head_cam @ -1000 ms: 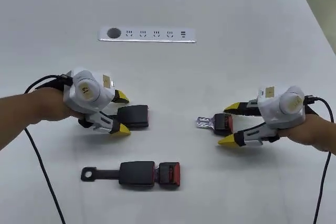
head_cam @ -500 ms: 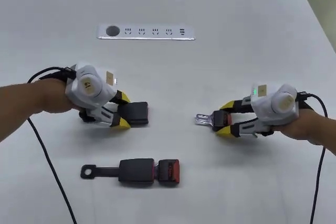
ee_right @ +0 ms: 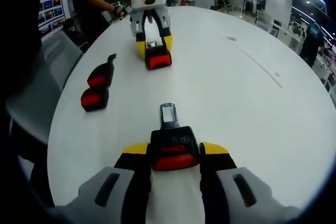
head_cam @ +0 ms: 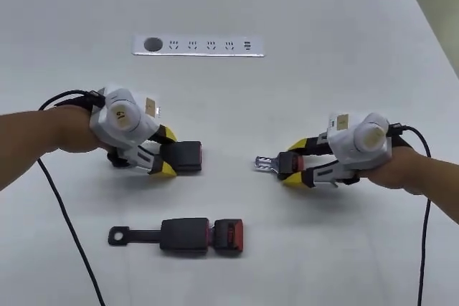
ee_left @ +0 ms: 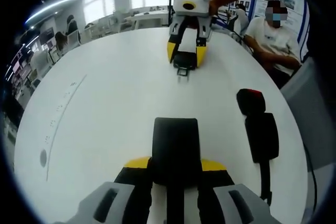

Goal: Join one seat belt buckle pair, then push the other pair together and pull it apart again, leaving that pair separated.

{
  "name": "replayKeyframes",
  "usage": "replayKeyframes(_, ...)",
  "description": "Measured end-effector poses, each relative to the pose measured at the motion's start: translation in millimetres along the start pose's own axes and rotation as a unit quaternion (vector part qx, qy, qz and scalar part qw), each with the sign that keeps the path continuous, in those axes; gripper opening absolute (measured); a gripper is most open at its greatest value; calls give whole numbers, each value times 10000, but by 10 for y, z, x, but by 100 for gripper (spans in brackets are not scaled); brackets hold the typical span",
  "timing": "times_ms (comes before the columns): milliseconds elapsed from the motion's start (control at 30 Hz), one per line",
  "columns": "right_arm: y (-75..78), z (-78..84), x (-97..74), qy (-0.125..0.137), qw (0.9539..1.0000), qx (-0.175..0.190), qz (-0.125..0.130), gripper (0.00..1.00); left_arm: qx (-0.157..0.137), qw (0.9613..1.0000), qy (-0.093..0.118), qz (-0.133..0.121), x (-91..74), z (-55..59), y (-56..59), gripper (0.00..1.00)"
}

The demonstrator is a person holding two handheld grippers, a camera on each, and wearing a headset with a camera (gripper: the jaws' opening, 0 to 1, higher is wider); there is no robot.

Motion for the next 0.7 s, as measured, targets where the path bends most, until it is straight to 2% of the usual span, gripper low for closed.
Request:
replayKeyframes(133,38,-67,57,34,9999,-95,-70,35,-16,10000,33,10,6,-2,8,33)
replayKeyframes(267,100,-129,88,54,9998,-124,-128,35,48,10000,-51,50,4,-23,39,33)
replayKeyframes(700,78,-418,292,125,9992,-282,-269,35,119,9996,-211,126,10,-13,38,33)
Point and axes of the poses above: the centre of the closed fingertips' face, and the gripper's own axes: x roughly forward along the fingers, y roughly to its right, z roughly out of its underside, the point moved 2 cm from there along -x, roughly backward along the fingers, and after that the axes turned 6 degrees about -x, right-handed, at the moved point
